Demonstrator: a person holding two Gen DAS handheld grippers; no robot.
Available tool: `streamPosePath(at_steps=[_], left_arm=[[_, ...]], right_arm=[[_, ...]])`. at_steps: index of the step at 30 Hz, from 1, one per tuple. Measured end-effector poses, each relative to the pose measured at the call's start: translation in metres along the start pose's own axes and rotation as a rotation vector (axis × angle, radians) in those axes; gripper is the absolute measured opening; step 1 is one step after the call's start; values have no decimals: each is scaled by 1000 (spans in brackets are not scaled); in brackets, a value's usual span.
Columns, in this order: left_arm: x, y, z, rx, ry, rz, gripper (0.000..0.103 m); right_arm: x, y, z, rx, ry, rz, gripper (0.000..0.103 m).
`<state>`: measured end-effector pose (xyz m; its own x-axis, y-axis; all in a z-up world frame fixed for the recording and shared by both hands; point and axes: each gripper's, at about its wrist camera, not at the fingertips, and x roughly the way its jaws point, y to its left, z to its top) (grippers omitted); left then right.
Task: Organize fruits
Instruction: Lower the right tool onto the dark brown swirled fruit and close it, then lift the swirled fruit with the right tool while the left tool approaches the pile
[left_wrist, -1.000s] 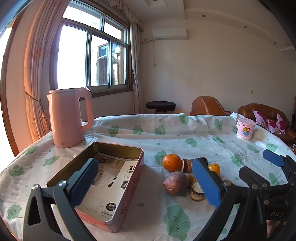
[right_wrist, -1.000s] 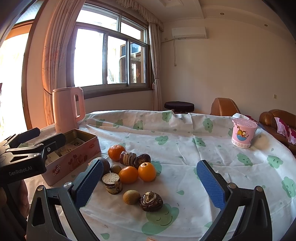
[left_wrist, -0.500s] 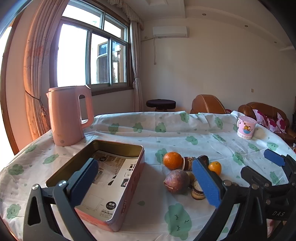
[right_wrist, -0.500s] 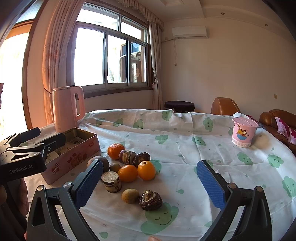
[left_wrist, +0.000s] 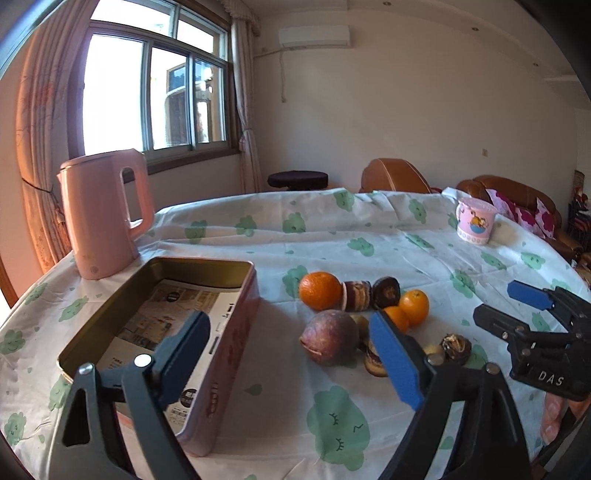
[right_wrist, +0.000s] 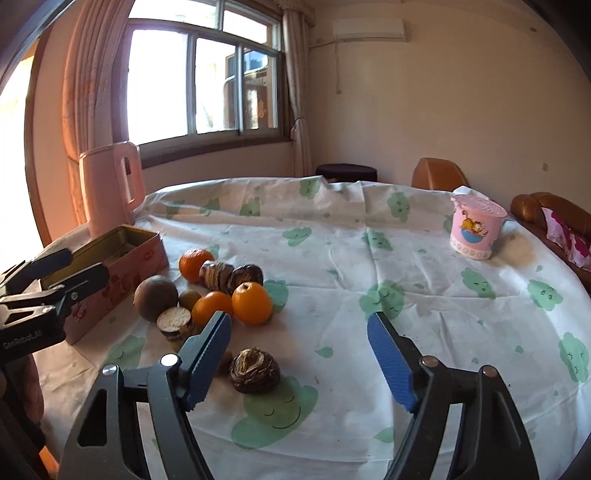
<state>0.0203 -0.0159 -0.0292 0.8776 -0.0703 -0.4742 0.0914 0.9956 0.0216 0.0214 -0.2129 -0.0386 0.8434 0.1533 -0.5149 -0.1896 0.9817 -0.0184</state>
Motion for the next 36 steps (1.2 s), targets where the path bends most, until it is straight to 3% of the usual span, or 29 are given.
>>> streamPosePath(at_steps=[2,6,14,17,21,29,36], left_arm=[[3,-3,0,11,22,-15,88],[8,-7,-1,34,55,-34,84],[23,-14,-7,62,143,-80,79],[28,-14,-7,66,167,-99,72],[37,-17,-6,66,208,-128,62],[58,-22,4,89,258,-99,61],[72,-20,2,78,294,-118,60]], right_arm=[[4,7,-2,-42,31,10,76],[17,14,-9,-87,114,62,57],[36,13,-11,-74,225,142,51],[43,12,-12,-63,267,171,38],[42,7,-10,-29,254,196,38],[45,4,-6,-21,258,207,38],[33,14,-2,-78,176,120,38]])
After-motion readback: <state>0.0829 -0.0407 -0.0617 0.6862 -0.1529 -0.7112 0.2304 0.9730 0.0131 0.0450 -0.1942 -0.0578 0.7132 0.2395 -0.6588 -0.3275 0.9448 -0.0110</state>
